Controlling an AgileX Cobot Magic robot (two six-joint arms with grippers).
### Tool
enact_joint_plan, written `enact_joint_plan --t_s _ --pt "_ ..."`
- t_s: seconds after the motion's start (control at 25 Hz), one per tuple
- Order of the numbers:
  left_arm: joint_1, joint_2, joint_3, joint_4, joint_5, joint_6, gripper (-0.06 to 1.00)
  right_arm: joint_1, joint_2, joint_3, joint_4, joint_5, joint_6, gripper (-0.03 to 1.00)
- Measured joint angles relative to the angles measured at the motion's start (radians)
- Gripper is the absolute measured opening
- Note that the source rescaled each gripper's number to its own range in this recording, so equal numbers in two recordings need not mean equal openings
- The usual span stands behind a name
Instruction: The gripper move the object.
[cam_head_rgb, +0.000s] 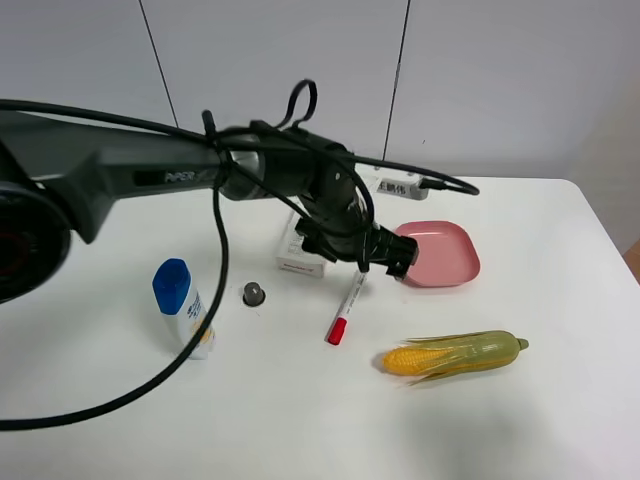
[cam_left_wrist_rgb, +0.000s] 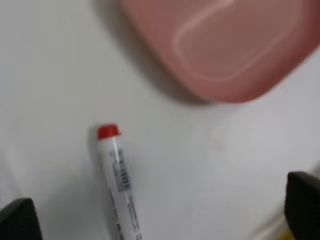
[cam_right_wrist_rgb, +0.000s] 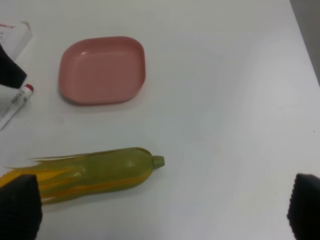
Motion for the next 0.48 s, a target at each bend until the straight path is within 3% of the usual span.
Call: enact_joint_plan --t_s 0.24,0.32,0.48 --pt "0.016 -0.2 0.0 0.059 0.05 0.183 0.99 0.0 0.0 0.0 0.0 0.0 0.0 1.0" --pt "0.07 -0.233 0.0 0.058 0.061 0.25 0.99 0.0 0.0 0.0 0.0 0.0 0.0 1.0" --pt "0.263 -0.279 0.0 0.058 0.106 0.32 1.0 0.0 0.0 0.0 0.0 0.0 0.0 1.0"
